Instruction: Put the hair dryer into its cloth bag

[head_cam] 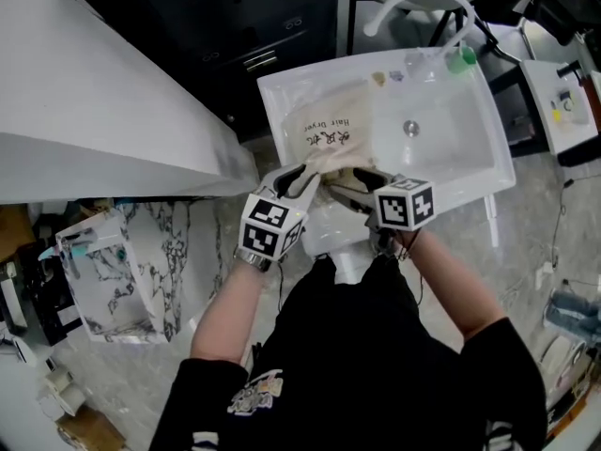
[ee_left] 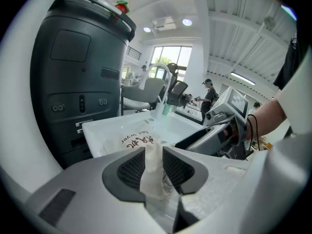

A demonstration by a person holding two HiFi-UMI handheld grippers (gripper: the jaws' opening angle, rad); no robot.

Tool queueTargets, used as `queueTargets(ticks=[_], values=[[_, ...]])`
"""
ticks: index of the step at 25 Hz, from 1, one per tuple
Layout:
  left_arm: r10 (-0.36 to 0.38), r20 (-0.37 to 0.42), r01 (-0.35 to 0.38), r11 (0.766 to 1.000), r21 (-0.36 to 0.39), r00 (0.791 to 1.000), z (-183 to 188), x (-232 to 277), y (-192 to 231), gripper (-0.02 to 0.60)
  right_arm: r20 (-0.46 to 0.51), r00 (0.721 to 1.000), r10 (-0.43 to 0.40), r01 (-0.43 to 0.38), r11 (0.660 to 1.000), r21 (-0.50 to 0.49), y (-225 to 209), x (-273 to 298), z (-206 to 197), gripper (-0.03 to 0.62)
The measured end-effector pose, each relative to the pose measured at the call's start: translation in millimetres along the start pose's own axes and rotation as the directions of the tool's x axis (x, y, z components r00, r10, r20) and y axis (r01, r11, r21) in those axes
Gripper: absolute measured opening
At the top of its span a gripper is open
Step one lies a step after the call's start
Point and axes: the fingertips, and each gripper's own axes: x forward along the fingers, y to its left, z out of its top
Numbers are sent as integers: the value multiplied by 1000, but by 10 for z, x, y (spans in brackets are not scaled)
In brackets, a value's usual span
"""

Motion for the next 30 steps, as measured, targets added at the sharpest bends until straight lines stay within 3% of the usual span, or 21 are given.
queueTargets(ticks=[6, 12, 15, 17, 18, 21, 25, 30], values=[[84, 105, -82, 996, -22, 991, 344, -270, -90, 128, 132, 986, 100, -68, 971, -229, 238, -510, 510, 342], [193, 211, -190, 981, -36, 958, 678, -505, -398, 138, 234, 949, 212, -95, 899, -428, 429, -1063, 957, 299], [272, 282, -267, 962, -56, 920, 875, -580, -633, 138, 290, 916, 279, -93, 849, -520, 459, -1425, 1158, 241], [325, 327, -320, 945, -70, 887, 978, -609, -817, 138, 320, 889, 329, -95, 814, -572, 466, -1686, 1246, 143], [347, 344, -343, 936, -76, 872, 1017, -610, -916, 138, 327, 879, 347, -97, 801, -591, 454, -1807, 1275, 130], [403, 377, -398, 912, -94, 834, 1102, -602, -1234, 138, 326, 864, 383, -108, 775, -623, 394, -2120, 1320, -2], [473, 400, -467, 876, -118, 785, 1142, -602, -1686, 125, 298, 843, 447, -162, 741, -652, 343, -2463, 1303, -3], [564, 417, -559, 816, -148, 713, 1096, -683, -2212, 46, 235, 824, 516, -244, 697, -675, 332, -2713, 1189, -3]])
